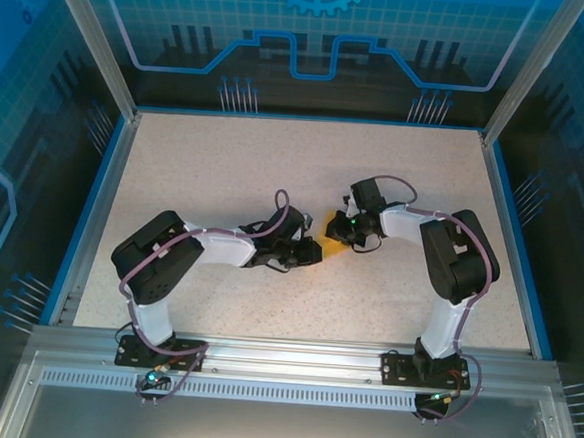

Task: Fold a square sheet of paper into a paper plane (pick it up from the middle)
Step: Fourth fold the wing at the center of the table.

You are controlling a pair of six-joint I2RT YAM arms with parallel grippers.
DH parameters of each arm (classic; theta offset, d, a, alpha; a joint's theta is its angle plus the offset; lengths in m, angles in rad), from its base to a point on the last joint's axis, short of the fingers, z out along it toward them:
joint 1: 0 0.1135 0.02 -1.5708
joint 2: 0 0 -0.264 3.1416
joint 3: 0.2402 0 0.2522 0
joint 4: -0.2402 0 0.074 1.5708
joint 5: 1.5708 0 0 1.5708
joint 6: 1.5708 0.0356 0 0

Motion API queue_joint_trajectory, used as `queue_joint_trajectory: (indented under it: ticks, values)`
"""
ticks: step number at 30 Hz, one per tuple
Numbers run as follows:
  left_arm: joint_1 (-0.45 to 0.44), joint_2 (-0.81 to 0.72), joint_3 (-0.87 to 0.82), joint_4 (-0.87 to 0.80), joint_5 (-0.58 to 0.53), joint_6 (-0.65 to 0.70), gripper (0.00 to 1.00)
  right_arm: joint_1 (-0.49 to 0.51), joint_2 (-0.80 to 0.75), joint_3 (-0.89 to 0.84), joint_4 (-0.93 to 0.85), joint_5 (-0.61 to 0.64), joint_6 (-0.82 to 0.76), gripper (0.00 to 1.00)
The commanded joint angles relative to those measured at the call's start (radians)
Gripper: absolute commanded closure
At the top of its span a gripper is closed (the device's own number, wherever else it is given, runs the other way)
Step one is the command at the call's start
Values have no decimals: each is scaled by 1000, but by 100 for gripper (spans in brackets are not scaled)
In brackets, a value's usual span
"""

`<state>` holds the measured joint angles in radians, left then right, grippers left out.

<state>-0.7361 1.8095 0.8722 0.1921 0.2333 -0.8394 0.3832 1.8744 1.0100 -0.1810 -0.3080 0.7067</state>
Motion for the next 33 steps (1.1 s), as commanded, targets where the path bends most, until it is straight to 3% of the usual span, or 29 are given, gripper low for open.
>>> queue_joint_trajectory:
  ticks: [1,22,33]
  values:
    - [-3,30,34,-67,-33,0,80,-15,74,-19,-63,76,8,87]
    - [-1,-17,41,-37,-94,-2,76,-16,70,-16,-66,67,1,87]
    - [-2,50,51,-39,-34,-14,78,-15,48,-33,-59,52,0,87]
